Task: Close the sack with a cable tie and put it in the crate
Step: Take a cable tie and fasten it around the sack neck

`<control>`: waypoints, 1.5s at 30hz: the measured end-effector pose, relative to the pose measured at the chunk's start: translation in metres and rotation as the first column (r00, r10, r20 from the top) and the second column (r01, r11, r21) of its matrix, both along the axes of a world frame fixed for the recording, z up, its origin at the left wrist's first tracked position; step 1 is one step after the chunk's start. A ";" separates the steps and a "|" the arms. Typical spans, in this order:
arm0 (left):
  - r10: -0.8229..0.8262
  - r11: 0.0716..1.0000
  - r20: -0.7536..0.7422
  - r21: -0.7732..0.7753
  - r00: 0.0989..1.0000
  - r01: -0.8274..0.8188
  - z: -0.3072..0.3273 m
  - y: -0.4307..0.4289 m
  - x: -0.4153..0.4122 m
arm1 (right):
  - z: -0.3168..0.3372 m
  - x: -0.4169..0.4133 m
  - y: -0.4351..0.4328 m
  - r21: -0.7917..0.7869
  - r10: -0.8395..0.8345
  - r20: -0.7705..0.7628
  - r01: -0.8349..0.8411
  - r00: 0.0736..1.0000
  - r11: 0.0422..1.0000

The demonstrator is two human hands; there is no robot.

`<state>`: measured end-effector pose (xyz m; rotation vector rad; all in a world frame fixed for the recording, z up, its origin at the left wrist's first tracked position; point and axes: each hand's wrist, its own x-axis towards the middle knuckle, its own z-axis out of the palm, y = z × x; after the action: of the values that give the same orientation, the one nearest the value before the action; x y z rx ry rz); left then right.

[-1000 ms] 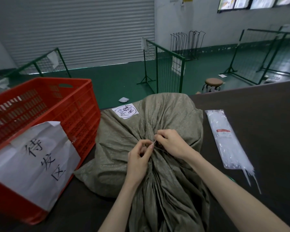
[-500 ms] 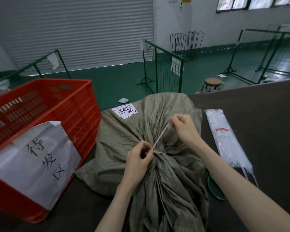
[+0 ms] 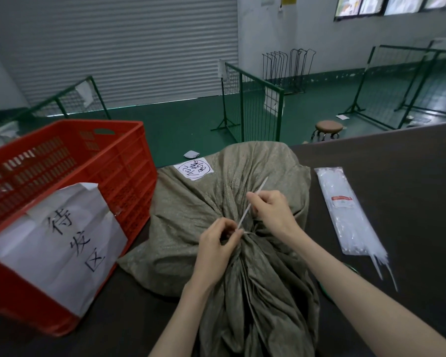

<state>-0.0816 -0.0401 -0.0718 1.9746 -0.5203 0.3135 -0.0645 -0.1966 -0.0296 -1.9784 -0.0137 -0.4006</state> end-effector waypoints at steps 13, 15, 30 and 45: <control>0.010 1.000 -0.008 -0.023 1.000 -0.010 -0.017 0.012 -0.007 | 0.043 -0.005 -0.003 0.305 -0.009 0.138 -0.034 0.990 0.952; -0.002 1.000 -0.038 -0.025 0.999 0.001 -0.019 0.011 -0.008 | 0.049 -0.004 -0.005 0.334 -0.006 0.137 -0.040 0.991 0.942; 0.060 0.996 -0.053 0.073 0.997 -0.056 -0.015 0.003 -0.001 | 0.052 -0.010 -0.008 0.063 0.063 0.145 -0.073 0.987 0.995; 0.022 0.886 -0.368 -0.423 0.929 -0.189 -0.024 0.009 0.001 | -0.019 -0.041 -0.060 0.256 0.057 -0.023 -0.050 0.998 0.966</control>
<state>-0.0806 -0.0306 -0.0960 1.5525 -0.0862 0.1230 -0.1052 -0.2564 -0.0482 -1.7256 0.0036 -0.3204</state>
